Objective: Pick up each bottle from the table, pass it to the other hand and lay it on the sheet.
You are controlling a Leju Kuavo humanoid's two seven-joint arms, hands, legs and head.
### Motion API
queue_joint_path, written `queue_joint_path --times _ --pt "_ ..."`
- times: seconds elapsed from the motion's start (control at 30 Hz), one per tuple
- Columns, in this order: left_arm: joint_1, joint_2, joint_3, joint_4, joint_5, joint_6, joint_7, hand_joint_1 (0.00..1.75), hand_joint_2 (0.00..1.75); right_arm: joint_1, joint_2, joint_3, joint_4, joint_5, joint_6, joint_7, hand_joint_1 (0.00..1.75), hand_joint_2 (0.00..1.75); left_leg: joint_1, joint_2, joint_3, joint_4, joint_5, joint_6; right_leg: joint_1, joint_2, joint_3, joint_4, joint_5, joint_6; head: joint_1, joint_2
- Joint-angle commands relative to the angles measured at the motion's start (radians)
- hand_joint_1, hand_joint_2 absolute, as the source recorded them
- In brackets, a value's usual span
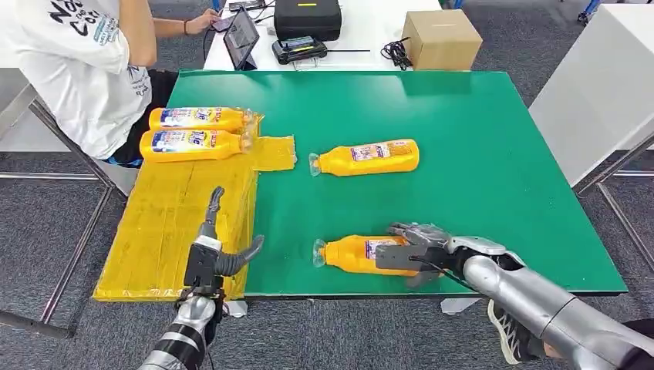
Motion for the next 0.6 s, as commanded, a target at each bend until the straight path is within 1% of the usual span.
queue_joint_path --times 0.03,0.17,0.23,0.33,0.4,0.43,0.47,0.5,0.53,0.57,0.6 --pt "-0.037 0.009 -0.019 0.070 0.007 -0.003 -0.018 0.00 1.75 -0.004 0.055 0.016 0.095 0.002 0.001 0.001 0.00 1.75 0.001 0.001 0.005 -0.001 -0.001 -0.001 0.001 0.000 0.004 -0.002 -0.001 -0.002 0.000 0.000" --pt "-0.042 0.004 -0.014 0.087 0.005 -0.010 -0.018 0.00 1.75 0.006 0.084 0.015 0.126 0.042 0.010 -0.003 0.00 1.75 0.001 0.001 0.007 -0.002 -0.002 -0.002 0.002 0.000 0.006 -0.002 -0.001 -0.002 0.000 0.000" --pt "-0.041 0.001 -0.007 0.095 0.010 -0.017 -0.018 0.00 1.75 0.012 0.095 0.017 0.142 0.060 0.009 -0.007 0.00 1.75 0.001 0.001 0.004 -0.001 -0.001 -0.001 0.001 0.000 0.004 -0.002 0.000 -0.001 0.000 0.000" --pt "-0.042 -0.002 -0.003 0.097 0.007 -0.017 -0.018 0.00 1.75 0.020 0.098 0.013 0.152 0.072 0.021 -0.014 0.00 1.75 0.002 0.001 0.008 -0.002 -0.002 -0.002 0.002 0.000 0.008 -0.003 -0.001 -0.002 0.000 0.000" --pt "-0.042 -0.002 -0.002 0.099 0.007 -0.018 -0.018 0.00 1.75 0.022 0.099 0.015 0.154 0.078 0.020 -0.014 0.00 1.75 0.001 0.000 0.005 -0.001 -0.001 -0.001 0.001 -0.001 0.004 -0.002 -0.001 -0.001 0.000 0.000" --pt "-0.044 -0.002 -0.001 0.100 0.007 -0.018 -0.018 0.00 1.75 0.021 0.099 0.015 0.156 0.081 0.021 -0.016 0.00 1.75 0.001 0.000 0.005 -0.001 -0.001 -0.001 0.001 0.000 0.005 -0.002 -0.001 -0.002 0.000 0.000" --pt "-0.044 -0.003 0.001 0.101 0.008 -0.020 -0.018 0.00 1.75 0.024 0.101 0.008 0.154 0.076 0.024 -0.025 0.07 1.75 0.002 0.001 0.008 -0.002 -0.002 -0.002 0.002 0.000 0.008 -0.003 -0.001 -0.002 0.000 0.000" --pt "-0.044 -0.003 0.000 0.098 0.006 -0.018 -0.018 0.00 1.75 0.028 0.105 0.001 0.151 0.059 0.032 -0.035 1.15 1.75 0.001 0.000 0.005 -0.001 -0.001 -0.001 0.001 0.000 0.005 -0.002 -0.001 -0.001 0.000 0.000" --pt "-0.044 -0.003 0.002 0.099 0.008 -0.021 -0.018 0.00 1.75 0.025 0.100 0.000 0.140 0.053 0.033 -0.037 1.47 1.75 0.002 0.000 0.008 -0.002 -0.001 -0.002 0.002 -0.001 0.008 -0.002 -0.001 -0.002 0.000 0.000" --pt "-0.044 -0.003 0.002 0.099 0.007 -0.019 -0.018 0.00 1.75 0.019 0.098 0.005 0.134 0.058 0.033 -0.034 1.52 1.75 0.001 0.000 0.005 -0.001 -0.001 -0.001 0.001 0.000 0.004 -0.001 -0.001 -0.001 0.000 0.000" --pt "-0.044 -0.003 0.000 0.099 0.006 -0.020 -0.018 0.00 1.75 0.012 0.098 0.006 0.132 0.058 0.040 -0.031 1.75 1.75 0.001 0.000 0.007 -0.002 -0.001 -0.002 0.001 -0.001 0.007 -0.002 -0.001 -0.002 -0.001 0.000"
